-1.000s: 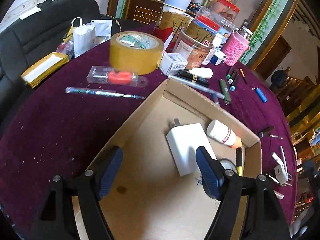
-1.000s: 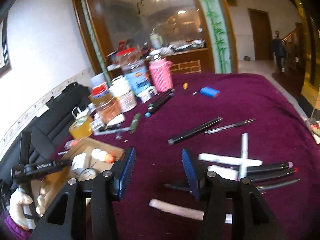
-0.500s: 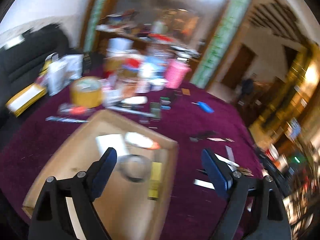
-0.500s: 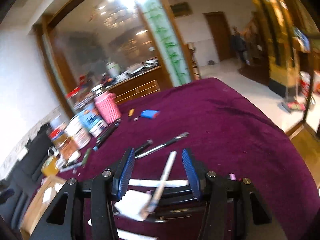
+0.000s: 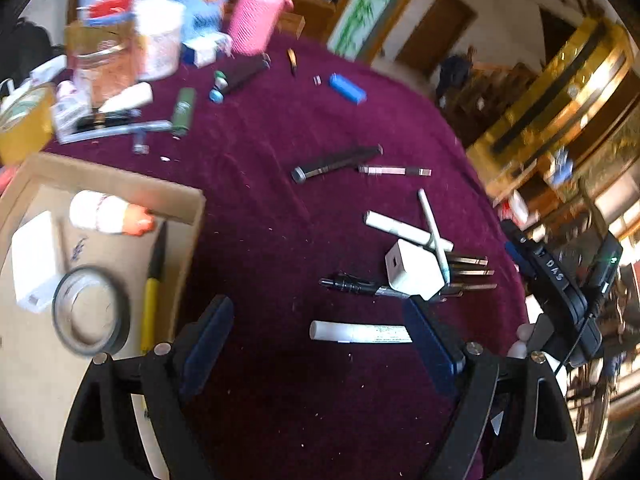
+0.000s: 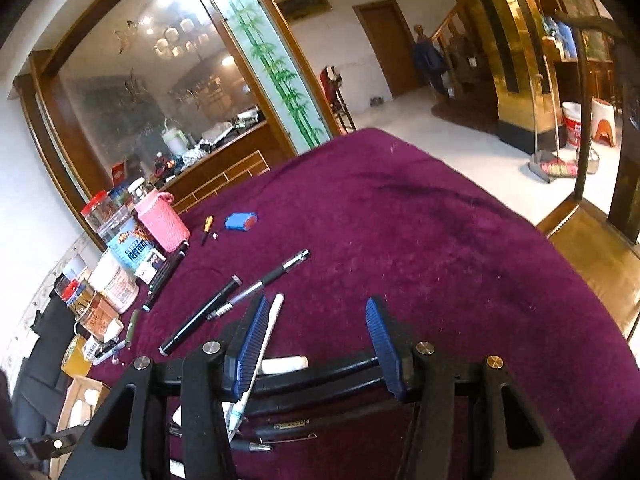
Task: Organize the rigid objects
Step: 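Grasp the white pronged plug adapter with the left tool while the right tool grasps a white marker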
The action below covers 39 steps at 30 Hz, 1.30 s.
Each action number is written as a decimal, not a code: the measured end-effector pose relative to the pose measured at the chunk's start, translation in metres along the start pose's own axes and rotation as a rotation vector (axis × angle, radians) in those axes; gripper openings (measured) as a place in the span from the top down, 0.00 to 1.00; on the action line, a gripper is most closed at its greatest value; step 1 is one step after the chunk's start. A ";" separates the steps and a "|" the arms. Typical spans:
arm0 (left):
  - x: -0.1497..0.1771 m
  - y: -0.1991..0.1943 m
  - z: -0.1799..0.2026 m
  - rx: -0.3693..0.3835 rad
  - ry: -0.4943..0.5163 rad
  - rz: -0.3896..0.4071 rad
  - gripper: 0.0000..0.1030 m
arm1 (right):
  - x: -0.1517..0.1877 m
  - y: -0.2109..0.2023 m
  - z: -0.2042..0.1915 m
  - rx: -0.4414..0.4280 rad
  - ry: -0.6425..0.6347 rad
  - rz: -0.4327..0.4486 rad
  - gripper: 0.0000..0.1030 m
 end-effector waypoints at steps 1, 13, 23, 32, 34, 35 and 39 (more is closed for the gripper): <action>-0.005 0.002 0.004 -0.006 0.027 -0.021 0.17 | 0.000 0.000 0.001 -0.001 0.002 -0.003 0.47; -0.021 0.055 0.071 -0.020 0.288 -0.059 0.17 | 0.007 0.010 0.002 -0.037 0.052 -0.077 0.46; -0.020 0.096 0.108 -0.027 0.311 -0.036 0.24 | 0.015 0.018 -0.013 -0.074 0.041 -0.135 0.45; 0.032 0.047 0.112 0.026 0.408 -0.068 0.53 | 0.019 0.020 -0.015 -0.088 0.055 -0.168 0.45; 0.050 0.033 0.105 0.062 0.413 -0.094 0.53 | 0.018 0.020 -0.016 -0.087 0.052 -0.166 0.45; 0.054 0.029 0.102 0.062 0.414 -0.095 0.53 | 0.019 0.020 -0.015 -0.087 0.052 -0.166 0.44; 0.063 0.006 0.091 0.016 0.445 -0.020 0.48 | 0.017 0.020 -0.013 -0.084 0.066 -0.166 0.42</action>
Point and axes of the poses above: each gripper's, at about its wrist camera, not at the fingertips, and y roughly the way its jaws point, z to its right, x to its underside, the point moved 3 cm from there along y, roughly the way its jaws point, and after that the axes turned 6 degrees about -x, right-handed, at the moved point
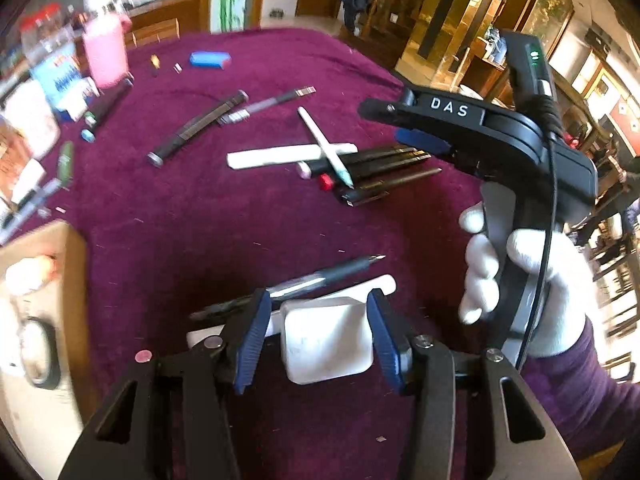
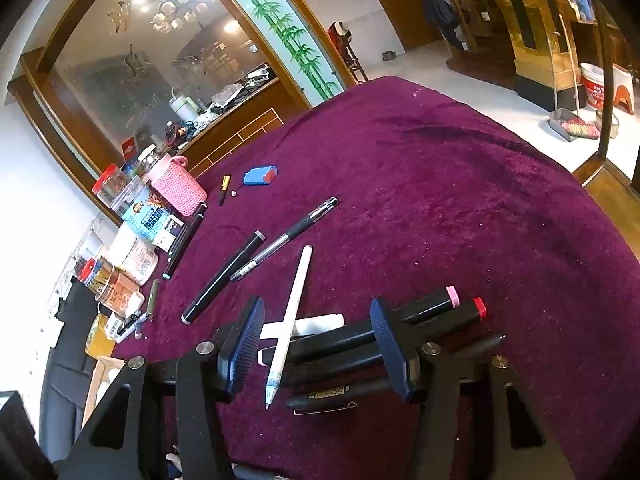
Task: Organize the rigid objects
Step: 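Grasp the white pronged plug adapter with the left tool while the right tool grasps a white marker, then carry the pronged adapter over the tray with the left tool while the right tool carries the marker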
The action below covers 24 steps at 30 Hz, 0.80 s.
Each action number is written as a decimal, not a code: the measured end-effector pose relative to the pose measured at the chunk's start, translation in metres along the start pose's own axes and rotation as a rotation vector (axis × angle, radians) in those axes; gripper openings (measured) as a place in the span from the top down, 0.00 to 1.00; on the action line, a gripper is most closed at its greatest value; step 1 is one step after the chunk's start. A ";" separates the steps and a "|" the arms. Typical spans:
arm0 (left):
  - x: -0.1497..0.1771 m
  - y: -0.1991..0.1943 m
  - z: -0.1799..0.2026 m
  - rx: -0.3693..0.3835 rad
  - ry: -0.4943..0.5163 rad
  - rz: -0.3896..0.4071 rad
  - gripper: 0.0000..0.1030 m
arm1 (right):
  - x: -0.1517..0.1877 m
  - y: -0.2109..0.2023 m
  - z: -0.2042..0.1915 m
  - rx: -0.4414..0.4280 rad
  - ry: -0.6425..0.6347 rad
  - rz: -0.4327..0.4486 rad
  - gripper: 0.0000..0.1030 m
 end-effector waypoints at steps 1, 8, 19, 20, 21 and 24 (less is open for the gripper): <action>0.001 -0.002 -0.002 -0.010 0.000 0.007 0.41 | -0.001 0.000 0.001 0.000 0.005 0.001 0.42; 0.018 -0.007 -0.012 -0.022 -0.082 -0.003 0.39 | -0.005 0.001 0.009 0.018 0.028 0.008 0.41; 0.020 0.015 0.046 -0.142 0.515 0.027 0.17 | -0.001 0.011 0.018 0.050 0.051 -0.029 0.41; 0.021 0.022 0.050 -0.142 0.551 0.009 0.17 | -0.002 0.011 0.019 0.053 0.052 -0.026 0.41; 0.023 0.030 0.054 -0.139 0.576 -0.011 0.17 | -0.002 0.011 0.019 0.060 0.050 -0.023 0.41; 0.021 0.035 0.055 -0.158 0.553 -0.036 0.32 | -0.002 0.012 0.018 0.078 0.035 -0.019 0.41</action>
Point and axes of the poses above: each gripper's, at about its wrist camera, not at the fingertips, and y roughly the way its jaws point, z to its right, x to its underside, the point moved 3 cm from there along y, roughly the way its jaws point, and after that the axes turned 6 degrees about -x, right-handed, at the moved point
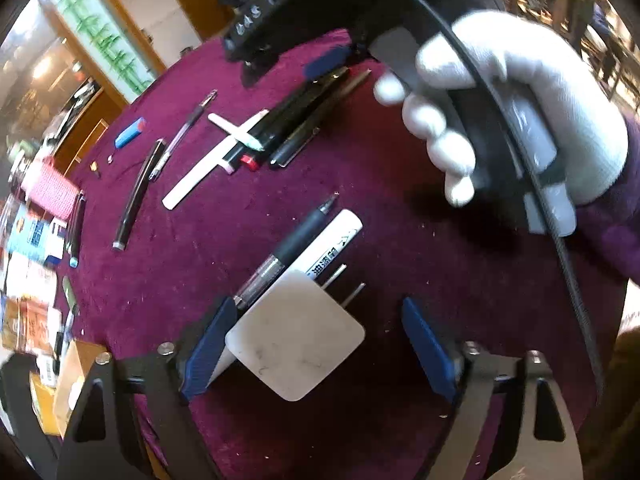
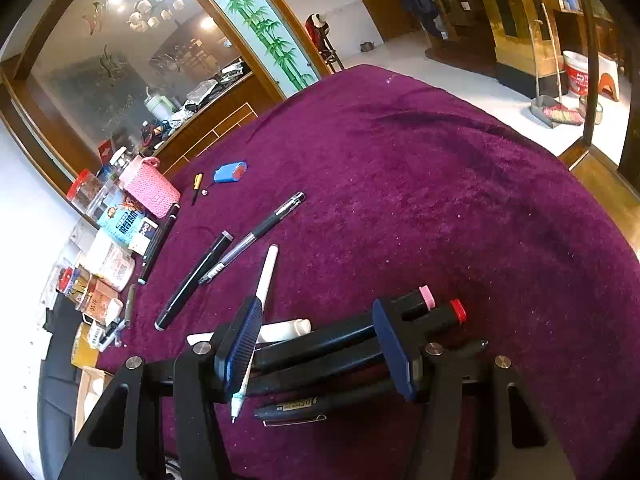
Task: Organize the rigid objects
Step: 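Carry the pronged adapter over the tray with the left tool while the right tool carries the marker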
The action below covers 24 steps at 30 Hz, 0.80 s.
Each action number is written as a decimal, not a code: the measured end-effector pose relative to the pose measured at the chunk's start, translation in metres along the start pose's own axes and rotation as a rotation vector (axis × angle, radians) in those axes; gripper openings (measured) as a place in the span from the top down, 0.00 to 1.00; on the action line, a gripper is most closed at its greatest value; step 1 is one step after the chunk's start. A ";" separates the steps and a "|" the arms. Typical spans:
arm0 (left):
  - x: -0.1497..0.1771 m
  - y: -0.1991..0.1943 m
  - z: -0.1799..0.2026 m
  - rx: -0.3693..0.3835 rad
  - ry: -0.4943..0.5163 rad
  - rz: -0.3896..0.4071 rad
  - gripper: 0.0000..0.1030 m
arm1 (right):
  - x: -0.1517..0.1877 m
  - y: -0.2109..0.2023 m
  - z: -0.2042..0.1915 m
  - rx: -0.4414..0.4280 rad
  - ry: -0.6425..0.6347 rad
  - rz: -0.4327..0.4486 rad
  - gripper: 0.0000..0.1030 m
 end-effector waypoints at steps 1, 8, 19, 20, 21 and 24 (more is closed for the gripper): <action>0.002 -0.002 -0.004 -0.031 -0.019 -0.004 0.41 | 0.000 0.000 0.000 0.007 -0.005 0.001 0.40; 0.030 -0.013 -0.017 0.107 -0.200 -0.023 0.41 | 0.000 0.004 -0.005 0.024 -0.035 0.002 0.34; 0.046 -0.013 -0.033 0.138 -0.495 0.032 0.42 | -0.003 0.001 0.003 0.013 -0.010 0.040 0.34; 0.052 -0.019 -0.038 0.147 -0.535 0.043 0.42 | -0.004 0.001 0.003 0.015 -0.013 0.046 0.34; 0.058 -0.026 -0.042 0.154 -0.570 0.058 0.42 | -0.004 0.002 0.003 0.016 -0.018 0.051 0.34; 0.080 -0.051 -0.056 0.179 -0.687 0.118 0.42 | -0.003 0.003 0.001 0.034 -0.046 0.063 0.34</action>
Point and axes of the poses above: each gripper's, at about its wrist camera, not at the fingertips, and y roughly the way its jaws point, z to its right, x to its underside, the point moved 3 cm from there along y, roughly the way its jaws point, and after that the axes turned 6 degrees about -x, right-handed, at the moved point
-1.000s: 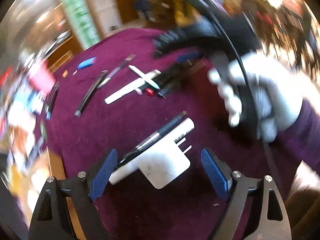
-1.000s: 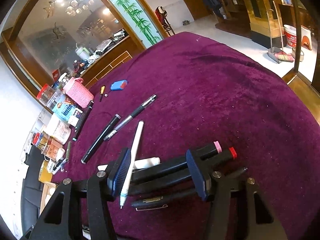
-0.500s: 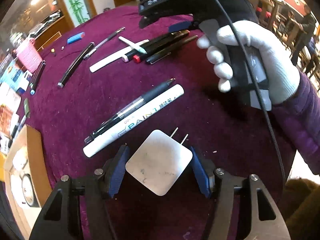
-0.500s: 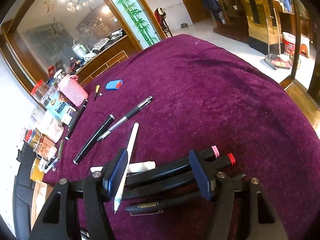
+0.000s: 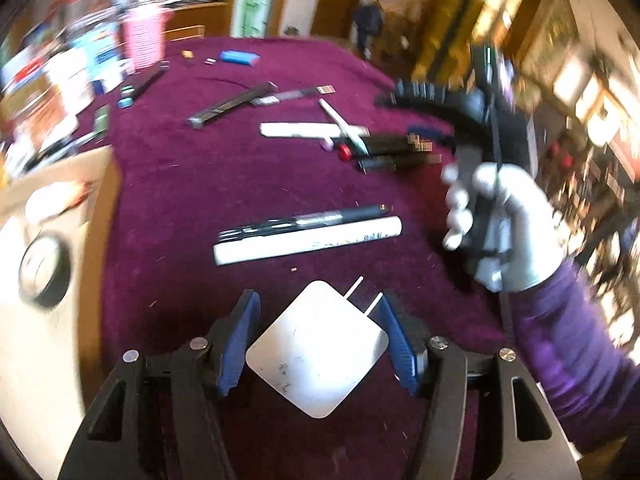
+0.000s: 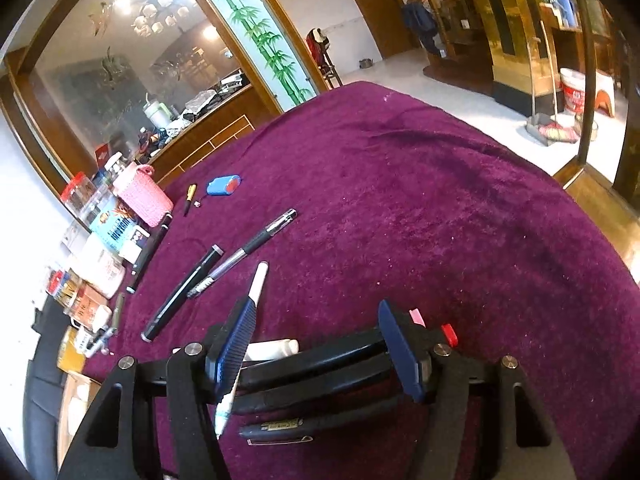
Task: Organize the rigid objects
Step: 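Carry the pronged adapter over the tray with the left tool while the right tool carries the marker, then lower the pronged adapter into the tray with the left tool while the right tool brings the marker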
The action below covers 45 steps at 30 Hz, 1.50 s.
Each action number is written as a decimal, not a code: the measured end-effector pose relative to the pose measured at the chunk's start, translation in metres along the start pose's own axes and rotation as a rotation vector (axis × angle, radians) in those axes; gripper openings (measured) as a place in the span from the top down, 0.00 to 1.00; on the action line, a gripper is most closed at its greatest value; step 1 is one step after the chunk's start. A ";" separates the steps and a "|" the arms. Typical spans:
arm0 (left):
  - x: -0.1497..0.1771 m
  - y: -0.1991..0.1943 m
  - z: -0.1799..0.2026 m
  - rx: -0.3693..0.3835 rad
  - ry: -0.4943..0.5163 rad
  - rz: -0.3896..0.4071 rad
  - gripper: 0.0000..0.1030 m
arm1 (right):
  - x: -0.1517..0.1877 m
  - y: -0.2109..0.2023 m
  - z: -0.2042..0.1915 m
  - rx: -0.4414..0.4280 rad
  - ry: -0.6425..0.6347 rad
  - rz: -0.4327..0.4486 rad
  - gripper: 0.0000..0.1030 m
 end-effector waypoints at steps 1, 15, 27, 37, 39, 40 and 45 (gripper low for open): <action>0.002 -0.009 -0.006 0.005 -0.026 0.016 0.42 | 0.001 0.000 -0.001 0.009 -0.012 0.005 0.34; 0.037 -0.090 -0.114 -0.052 -0.239 0.158 0.41 | 0.051 -0.037 -0.086 -0.219 -0.256 -0.227 0.34; 0.060 -0.100 -0.144 -0.077 -0.328 0.165 0.41 | 0.108 0.003 -0.137 -0.444 -0.404 -0.576 0.33; 0.060 -0.102 -0.151 -0.084 -0.343 0.169 0.41 | 0.101 -0.006 -0.130 -0.373 -0.455 -0.574 0.34; 0.061 -0.100 -0.152 -0.082 -0.349 0.163 0.41 | 0.103 -0.023 -0.133 -0.367 -0.504 -0.537 0.34; 0.061 -0.099 -0.152 -0.082 -0.349 0.160 0.41 | 0.105 -0.027 -0.136 -0.374 -0.525 -0.535 0.34; 0.063 -0.096 -0.148 -0.071 -0.350 0.152 0.41 | 0.121 -0.022 -0.141 -0.379 -0.629 -0.580 0.33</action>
Point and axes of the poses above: each gripper's, at about its wrist camera, not at the fingertips, and y roughly the way its jaws point, z to its right, x to its underside, the point moved 3 cm from there along y, roughly the way its jaws point, and after that the axes turned 6 degrees about -x, right-handed, at the moved point
